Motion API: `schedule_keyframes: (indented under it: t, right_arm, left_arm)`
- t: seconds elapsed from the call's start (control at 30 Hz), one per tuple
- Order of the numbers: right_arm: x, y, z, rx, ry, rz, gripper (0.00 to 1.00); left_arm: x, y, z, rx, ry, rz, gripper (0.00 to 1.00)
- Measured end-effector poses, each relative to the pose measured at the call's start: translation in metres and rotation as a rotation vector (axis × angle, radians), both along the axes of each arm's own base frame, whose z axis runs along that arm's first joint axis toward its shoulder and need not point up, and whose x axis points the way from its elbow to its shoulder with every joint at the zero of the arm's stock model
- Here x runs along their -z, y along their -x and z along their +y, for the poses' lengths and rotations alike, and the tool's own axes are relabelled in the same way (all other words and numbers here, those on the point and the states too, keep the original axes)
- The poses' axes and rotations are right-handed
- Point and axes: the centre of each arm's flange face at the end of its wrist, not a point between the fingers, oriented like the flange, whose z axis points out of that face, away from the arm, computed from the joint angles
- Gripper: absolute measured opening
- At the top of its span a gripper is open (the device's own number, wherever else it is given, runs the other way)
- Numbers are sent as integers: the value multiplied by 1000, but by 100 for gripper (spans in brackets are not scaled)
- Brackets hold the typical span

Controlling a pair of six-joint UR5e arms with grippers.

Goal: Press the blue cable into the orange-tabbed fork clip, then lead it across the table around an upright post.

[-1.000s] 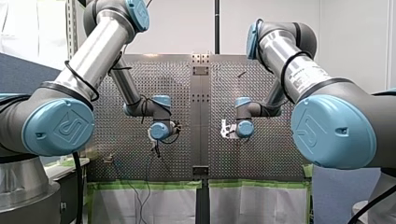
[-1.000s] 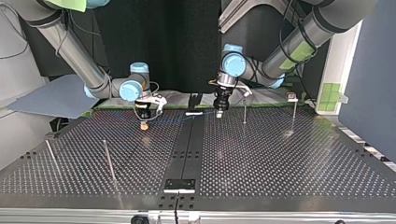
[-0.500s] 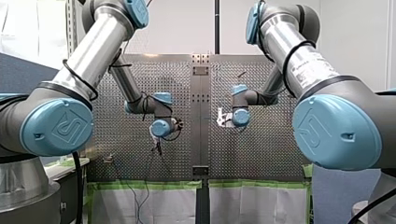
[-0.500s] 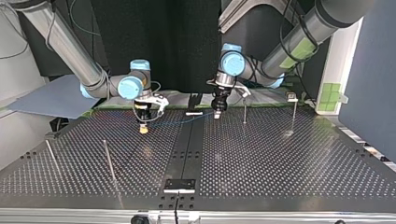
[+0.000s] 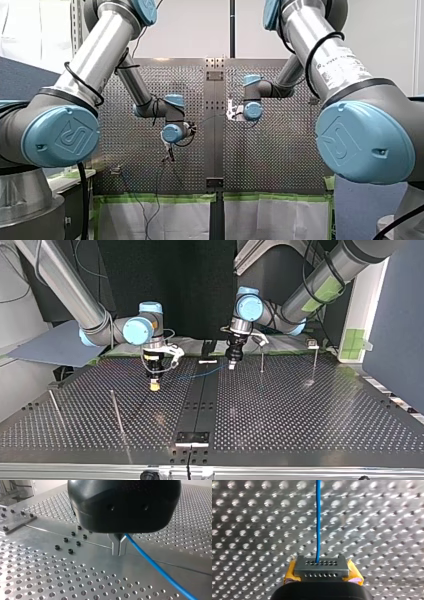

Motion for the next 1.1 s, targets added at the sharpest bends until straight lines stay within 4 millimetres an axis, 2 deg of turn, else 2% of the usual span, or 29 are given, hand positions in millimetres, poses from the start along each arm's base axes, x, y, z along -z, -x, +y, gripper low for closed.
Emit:
schedule_keyframes:
  t: [0.23,0.43,0.67,0.87,1.1]
  right_arm:
    - [-22,-5,7,-14,28,-15,0]
    - [-30,-9,11,-25,39,-21,0]
    - [-56,-12,16,-33,74,-42,0]
    - [-79,-15,19,-46,103,-61,0]
    - [-101,-18,22,-54,133,-78,0]
  left_arm:
    - [-1,0,-1,3,3,-2,0]
    - [-11,-7,-9,11,8,-8,0]
    - [-31,-15,-20,19,16,-23,0]
    - [-52,-16,-23,20,47,-49,0]
    - [-67,-20,-26,24,59,-61,0]
